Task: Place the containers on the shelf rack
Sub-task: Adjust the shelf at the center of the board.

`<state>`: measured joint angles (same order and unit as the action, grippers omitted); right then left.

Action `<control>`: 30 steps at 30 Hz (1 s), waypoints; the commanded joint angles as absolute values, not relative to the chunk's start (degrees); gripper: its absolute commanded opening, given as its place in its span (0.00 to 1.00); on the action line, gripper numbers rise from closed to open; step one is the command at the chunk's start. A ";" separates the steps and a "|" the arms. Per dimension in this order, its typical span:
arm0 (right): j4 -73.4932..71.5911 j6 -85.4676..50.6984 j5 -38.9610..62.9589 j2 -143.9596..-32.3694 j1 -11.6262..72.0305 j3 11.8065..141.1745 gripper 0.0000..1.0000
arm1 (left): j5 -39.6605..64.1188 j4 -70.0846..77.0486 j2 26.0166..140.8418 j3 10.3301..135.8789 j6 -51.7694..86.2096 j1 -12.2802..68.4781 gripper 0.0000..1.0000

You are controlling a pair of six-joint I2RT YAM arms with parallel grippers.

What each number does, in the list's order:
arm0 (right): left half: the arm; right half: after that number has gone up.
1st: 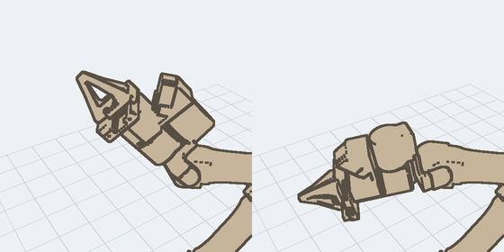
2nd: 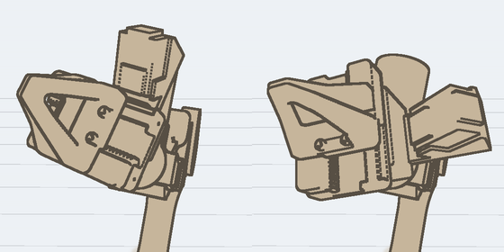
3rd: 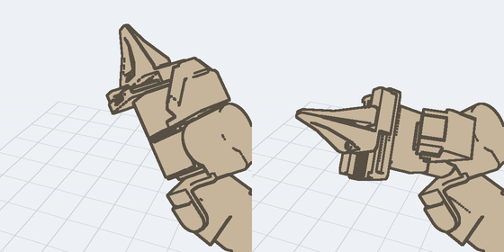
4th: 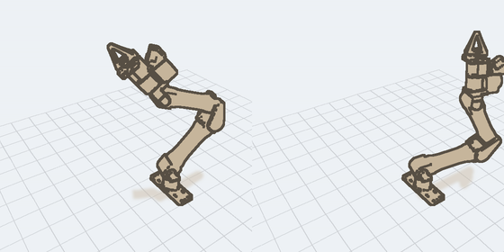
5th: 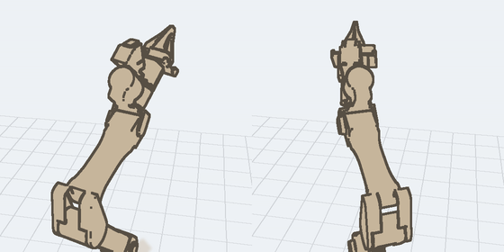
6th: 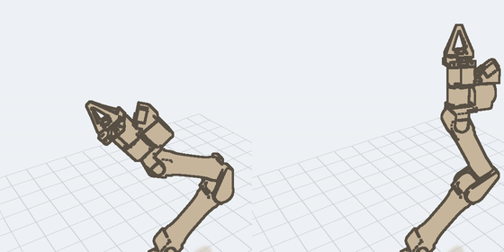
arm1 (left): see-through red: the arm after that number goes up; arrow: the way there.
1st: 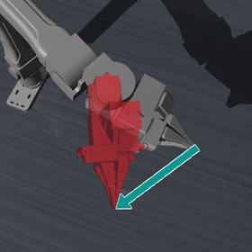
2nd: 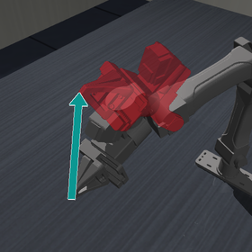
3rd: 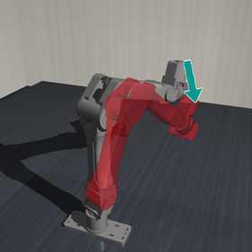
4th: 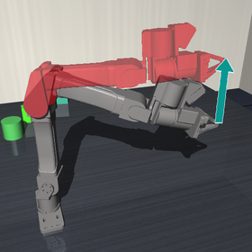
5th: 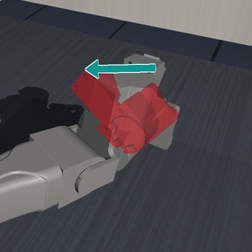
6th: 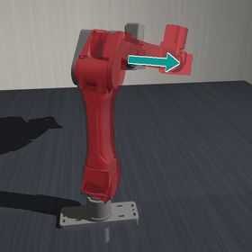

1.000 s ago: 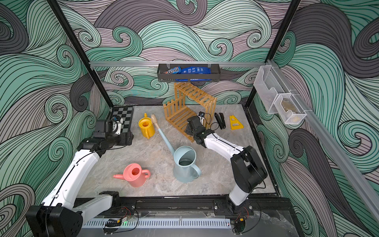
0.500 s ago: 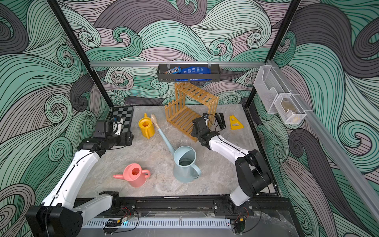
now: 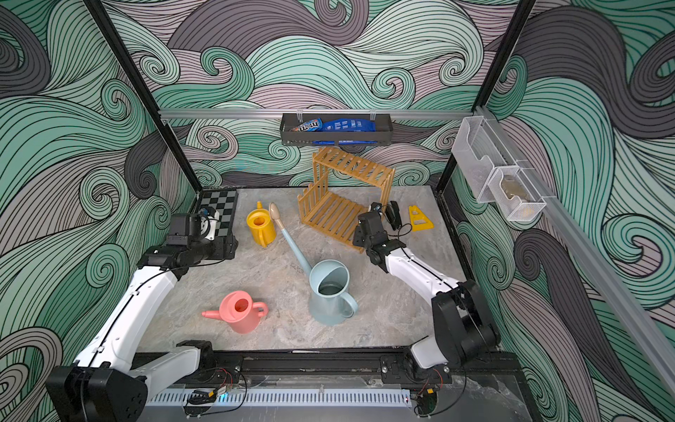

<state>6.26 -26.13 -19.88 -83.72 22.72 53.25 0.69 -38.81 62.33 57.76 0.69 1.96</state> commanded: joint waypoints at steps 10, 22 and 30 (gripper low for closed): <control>2.82 -15.22 -9.69 -77.58 21.98 48.95 0.08 | 0.57 -38.77 61.92 59.10 1.22 2.26 0.99; 4.68 -24.04 -10.54 -76.65 19.73 48.64 0.01 | 0.49 -39.59 61.74 59.92 1.15 2.26 0.99; 2.48 -27.72 -8.64 -77.06 21.11 47.87 0.00 | 0.61 -39.00 61.55 59.49 1.12 2.28 0.99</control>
